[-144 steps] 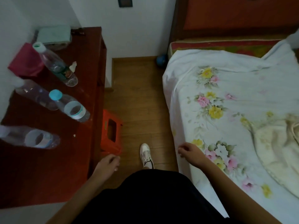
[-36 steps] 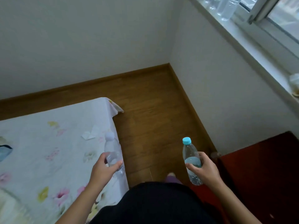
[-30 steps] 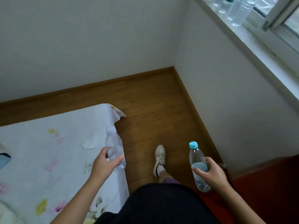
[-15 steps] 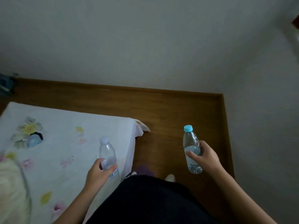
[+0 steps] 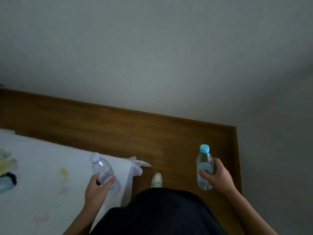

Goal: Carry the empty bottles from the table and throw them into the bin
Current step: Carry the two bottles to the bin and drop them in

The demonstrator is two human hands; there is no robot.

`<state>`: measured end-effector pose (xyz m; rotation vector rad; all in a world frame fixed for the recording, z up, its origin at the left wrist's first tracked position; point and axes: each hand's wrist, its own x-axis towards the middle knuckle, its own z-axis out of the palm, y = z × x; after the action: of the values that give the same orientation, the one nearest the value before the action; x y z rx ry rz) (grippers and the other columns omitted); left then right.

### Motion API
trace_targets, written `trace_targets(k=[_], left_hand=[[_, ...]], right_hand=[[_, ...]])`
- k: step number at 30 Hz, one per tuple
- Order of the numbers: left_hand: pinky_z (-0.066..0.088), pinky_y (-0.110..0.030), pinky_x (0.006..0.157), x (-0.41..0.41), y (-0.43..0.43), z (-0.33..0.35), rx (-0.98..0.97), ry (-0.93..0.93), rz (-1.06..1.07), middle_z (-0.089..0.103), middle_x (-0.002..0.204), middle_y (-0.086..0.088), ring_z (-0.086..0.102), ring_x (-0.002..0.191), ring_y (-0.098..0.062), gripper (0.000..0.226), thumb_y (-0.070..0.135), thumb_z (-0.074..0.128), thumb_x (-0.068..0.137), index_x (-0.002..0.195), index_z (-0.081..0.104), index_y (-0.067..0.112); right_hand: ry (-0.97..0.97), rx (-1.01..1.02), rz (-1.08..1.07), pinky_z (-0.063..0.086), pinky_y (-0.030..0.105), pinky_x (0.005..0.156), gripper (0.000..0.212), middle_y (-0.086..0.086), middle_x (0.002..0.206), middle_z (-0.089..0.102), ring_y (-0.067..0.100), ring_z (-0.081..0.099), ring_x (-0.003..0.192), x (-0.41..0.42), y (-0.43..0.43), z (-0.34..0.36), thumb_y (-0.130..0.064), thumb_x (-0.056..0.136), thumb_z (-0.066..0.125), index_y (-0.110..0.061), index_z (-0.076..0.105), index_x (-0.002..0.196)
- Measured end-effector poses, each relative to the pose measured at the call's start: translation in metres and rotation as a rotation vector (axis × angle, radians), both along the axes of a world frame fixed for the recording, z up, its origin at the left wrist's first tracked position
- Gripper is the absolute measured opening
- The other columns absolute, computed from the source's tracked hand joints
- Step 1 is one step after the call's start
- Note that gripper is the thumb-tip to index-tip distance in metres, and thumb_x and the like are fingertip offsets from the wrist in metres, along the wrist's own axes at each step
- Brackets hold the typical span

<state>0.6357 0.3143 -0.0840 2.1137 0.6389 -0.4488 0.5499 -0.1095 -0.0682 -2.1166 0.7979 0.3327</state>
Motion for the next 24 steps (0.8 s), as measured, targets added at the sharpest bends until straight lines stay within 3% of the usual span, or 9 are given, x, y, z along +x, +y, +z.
trace_targets(k=[6, 9, 12, 16, 19, 21, 24], left_hand=[[0.048, -0.033, 0.076, 0.14, -0.087, 0.031, -0.088, -0.103, -0.091, 0.068, 0.102, 0.004, 0.064, 0.097, -0.018, 0.043, 0.033, 0.084, 0.079, 0.115, 0.064, 0.022], [0.051, -0.032, 0.078, 0.201, -0.119, 0.04, -0.118, -0.129, -0.108, 0.066, 0.11, 0.005, 0.063, 0.103, -0.016, 0.05, 0.034, 0.083, 0.079, 0.123, 0.061, 0.024], [0.05, -0.027, 0.074, 0.245, -0.138, 0.041, -0.141, -0.143, -0.071, 0.062, 0.106, 0.016, 0.059, 0.096, -0.003, 0.049, 0.038, 0.083, 0.079, 0.12, 0.056, 0.033], [0.057, -0.036, 0.083, 0.268, -0.142, 0.031, -0.123, -0.16, 0.08, 0.067, 0.106, 0.009, 0.066, 0.098, -0.011, 0.04, 0.039, 0.082, 0.078, 0.111, 0.06, 0.035], [0.054, -0.03, 0.069, 0.258, -0.139, 0.032, -0.036, -0.171, 0.255, 0.071, 0.098, 0.0, 0.07, 0.09, -0.018, 0.043, 0.043, 0.081, 0.079, 0.113, 0.064, 0.021], [0.052, -0.031, 0.071, 0.245, -0.136, 0.034, 0.018, -0.169, 0.404, 0.07, 0.101, -0.002, 0.067, 0.091, -0.02, 0.052, 0.047, 0.08, 0.08, 0.117, 0.064, 0.015], [0.051, -0.04, 0.084, 0.22, -0.123, 0.033, 0.071, -0.17, 0.599, 0.067, 0.109, -0.001, 0.063, 0.1, -0.023, 0.063, 0.057, 0.075, 0.072, 0.12, 0.06, 0.018]], right_hand=[[-0.041, -0.035, -0.116, 0.053, 0.021, 0.06, 0.062, -0.003, 0.104, 0.064, 0.015, 0.068, 0.089, 0.072, -0.063, 0.007, -0.038, 0.072, 0.083, -0.018, 0.05, 0.12], [-0.042, -0.042, -0.085, 0.054, 0.023, 0.062, 0.061, -0.001, 0.106, 0.065, 0.012, 0.067, 0.087, 0.124, -0.093, 0.003, -0.037, 0.073, 0.083, -0.018, 0.05, 0.121], [-0.035, -0.037, -0.001, 0.055, 0.026, 0.065, 0.061, 0.003, 0.11, 0.065, 0.015, 0.066, 0.088, 0.195, -0.116, -0.004, -0.032, 0.076, 0.083, -0.014, 0.051, 0.125], [-0.052, 0.01, 0.181, 0.049, 0.019, 0.059, 0.055, 0.0, 0.104, 0.065, 0.009, 0.065, 0.082, 0.305, -0.12, 0.0, -0.039, 0.076, 0.081, -0.018, 0.051, 0.117], [-0.082, 0.103, 0.336, 0.055, 0.026, 0.065, 0.062, -0.007, 0.101, 0.064, 0.012, 0.068, 0.088, 0.384, -0.104, 0.003, -0.056, 0.07, 0.08, -0.025, 0.05, 0.115], [-0.103, 0.129, 0.471, 0.059, 0.032, 0.072, 0.068, -0.011, 0.104, 0.064, 0.009, 0.067, 0.09, 0.431, -0.084, 0.005, -0.064, 0.068, 0.076, -0.027, 0.049, 0.119], [-0.097, 0.184, 0.667, 0.056, 0.021, 0.073, 0.059, -0.012, 0.111, 0.061, 0.003, 0.063, 0.091, 0.49, -0.035, 0.011, -0.045, 0.079, 0.078, -0.027, 0.048, 0.127]])
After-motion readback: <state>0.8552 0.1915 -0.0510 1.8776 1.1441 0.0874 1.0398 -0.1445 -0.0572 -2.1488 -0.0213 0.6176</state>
